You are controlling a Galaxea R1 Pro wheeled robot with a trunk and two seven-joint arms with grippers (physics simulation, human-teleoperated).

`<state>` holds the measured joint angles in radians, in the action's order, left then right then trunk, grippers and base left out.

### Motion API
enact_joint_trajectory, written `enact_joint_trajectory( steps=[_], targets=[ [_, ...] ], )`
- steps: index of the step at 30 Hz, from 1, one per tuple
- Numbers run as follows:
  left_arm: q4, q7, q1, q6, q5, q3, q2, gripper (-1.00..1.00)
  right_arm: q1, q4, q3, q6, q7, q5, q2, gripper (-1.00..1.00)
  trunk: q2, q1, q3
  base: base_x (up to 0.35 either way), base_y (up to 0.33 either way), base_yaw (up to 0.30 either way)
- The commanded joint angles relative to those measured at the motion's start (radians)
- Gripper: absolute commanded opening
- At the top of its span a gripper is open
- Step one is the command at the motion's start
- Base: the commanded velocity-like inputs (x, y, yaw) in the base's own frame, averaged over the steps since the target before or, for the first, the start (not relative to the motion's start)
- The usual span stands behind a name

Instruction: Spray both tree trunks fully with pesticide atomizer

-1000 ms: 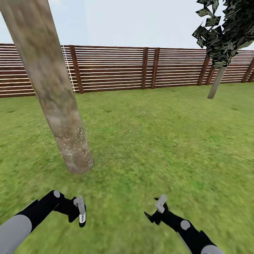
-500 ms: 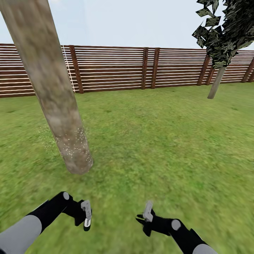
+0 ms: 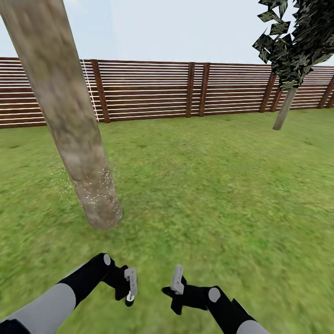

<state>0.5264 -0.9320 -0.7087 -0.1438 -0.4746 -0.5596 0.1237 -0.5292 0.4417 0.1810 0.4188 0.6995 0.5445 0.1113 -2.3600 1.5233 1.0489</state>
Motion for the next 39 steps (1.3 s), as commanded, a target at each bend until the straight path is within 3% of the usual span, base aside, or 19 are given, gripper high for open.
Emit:
enact_joint_trajectory(
  steps=[1,4,6,10,13,15,19,27,36,39],
  targets=[
    [0.000,0.000,0.000,0.001,-0.002,-0.001,-0.005,-1.00,0.000,0.000,0.000,0.000,0.000,0.001,0.002,-1.00,0.000,0.000,0.000,0.000,0.000,0.000],
    [0.000,-0.001,0.001,0.002,-0.010,-0.002,-0.027,-1.00,0.000,0.001,0.000,0.000,0.000,0.001,0.004,-1.00,0.000,0.000,0.000,0.000,0.000,0.000],
    [-0.001,-0.001,0.001,0.001,-0.059,-0.002,-0.051,-1.00,0.000,0.002,0.000,0.000,0.000,0.002,0.004,-1.00,0.000,0.000,0.000,0.000,0.000,0.000],
    [-0.002,-0.006,0.003,0.003,-0.091,-0.009,-0.073,-1.00,0.000,0.002,0.000,0.000,0.000,0.002,0.004,-1.00,0.000,0.000,0.000,0.000,0.000,0.000],
    [-0.003,-0.007,0.003,0.006,-0.091,-0.078,-0.073,-1.00,0.000,0.002,0.000,0.000,0.000,0.002,0.004,-1.00,0.000,0.000,0.000,0.000,0.000,0.000],
    [-0.003,-0.008,0.003,0.007,-0.089,-0.093,-0.074,-1.00,0.000,0.002,0.000,0.000,0.000,0.002,0.004,-1.00,0.000,0.000,0.000,0.000,0.000,0.000],
    [-0.003,-0.007,0.005,0.008,-0.087,-0.098,-0.077,-1.00,0.000,0.003,0.000,0.000,0.000,0.002,0.004,-1.00,0.000,0.000,0.000,0.000,0.000,0.000],
    [-0.004,-0.004,0.005,0.002,-0.089,-0.102,-0.125,-1.00,0.000,0.003,0.000,0.000,0.000,0.002,0.004,-1.00,0.000,0.000,0.000,0.000,0.000,0.000],
    [-0.048,-0.007,0.005,0.005,-0.091,-0.105,-0.147,-1.00,0.000,0.003,0.000,0.000,0.000,0.002,0.004,-1.00,0.000,0.000,0.000,0.000,0.000,0.000],
    [-0.052,-0.006,0.005,0.007,-0.091,-0.139,-0.153,-1.00,0.000,0.003,-0.001,0.000,0.000,0.002,0.004,-1.00,0.000,0.000,0.000,0.000,0.000,0.000]
  ],
)
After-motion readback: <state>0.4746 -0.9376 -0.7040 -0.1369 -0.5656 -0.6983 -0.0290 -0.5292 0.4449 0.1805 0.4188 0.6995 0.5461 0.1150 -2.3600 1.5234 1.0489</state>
